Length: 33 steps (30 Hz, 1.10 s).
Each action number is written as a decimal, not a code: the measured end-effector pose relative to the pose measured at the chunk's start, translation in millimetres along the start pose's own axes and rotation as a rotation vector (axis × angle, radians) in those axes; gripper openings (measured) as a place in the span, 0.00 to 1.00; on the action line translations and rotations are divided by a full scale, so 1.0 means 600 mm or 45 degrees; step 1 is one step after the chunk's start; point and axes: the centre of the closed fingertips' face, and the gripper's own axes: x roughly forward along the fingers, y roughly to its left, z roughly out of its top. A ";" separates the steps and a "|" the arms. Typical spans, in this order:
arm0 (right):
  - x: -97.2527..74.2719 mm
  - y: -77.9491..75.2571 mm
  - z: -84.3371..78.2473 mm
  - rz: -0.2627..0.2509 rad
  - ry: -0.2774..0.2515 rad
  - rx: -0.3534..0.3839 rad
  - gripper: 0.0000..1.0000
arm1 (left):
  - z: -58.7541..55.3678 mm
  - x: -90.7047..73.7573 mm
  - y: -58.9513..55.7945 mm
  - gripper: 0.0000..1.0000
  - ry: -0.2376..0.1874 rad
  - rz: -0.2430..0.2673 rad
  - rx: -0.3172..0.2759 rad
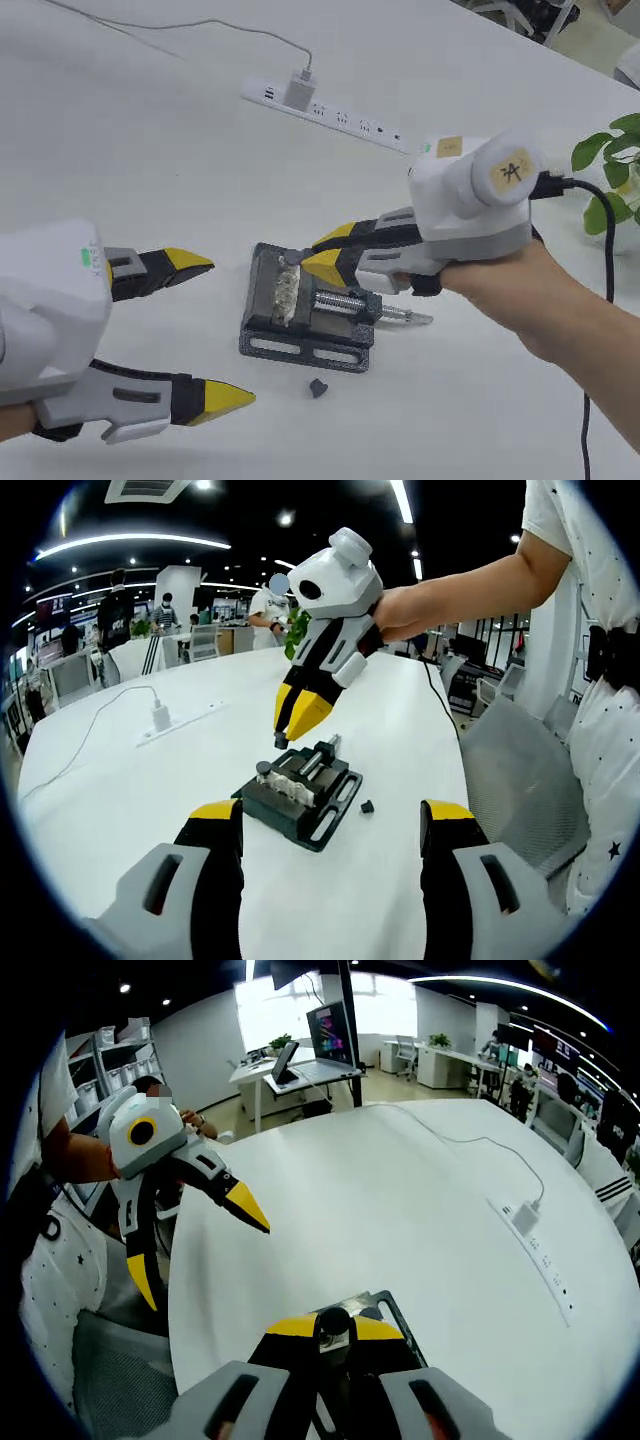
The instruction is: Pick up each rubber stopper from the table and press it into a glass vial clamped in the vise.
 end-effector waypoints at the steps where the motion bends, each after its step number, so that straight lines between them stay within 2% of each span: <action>1: 0.006 -0.001 -0.003 -0.002 0.016 -0.007 0.06 | -0.001 0.001 0.002 0.74 -0.003 0.003 0.002; 6: 0.031 -0.003 -0.018 0.014 0.072 -0.028 0.06 | -0.001 0.003 0.011 0.81 -0.039 0.007 0.011; 12: 0.049 -0.005 -0.031 0.007 0.128 -0.064 0.06 | -0.011 0.006 0.012 0.91 -0.043 -0.013 0.002; 16: 0.054 -0.010 -0.032 0.004 0.142 -0.072 0.06 | -0.017 0.005 0.013 0.92 -0.037 -0.018 -0.008; 19: 0.057 -0.014 -0.039 -0.007 0.180 -0.105 0.06 | -0.019 0.003 0.015 0.91 -0.040 -0.015 -0.011; 28: 0.059 -0.012 -0.042 -0.003 0.206 -0.130 0.06 | -0.024 0.001 0.016 0.91 -0.038 -0.014 -0.020; 33: 0.060 -0.009 -0.041 -0.012 0.233 -0.183 0.05 | -0.023 0.003 0.014 0.91 -0.043 -0.019 -0.021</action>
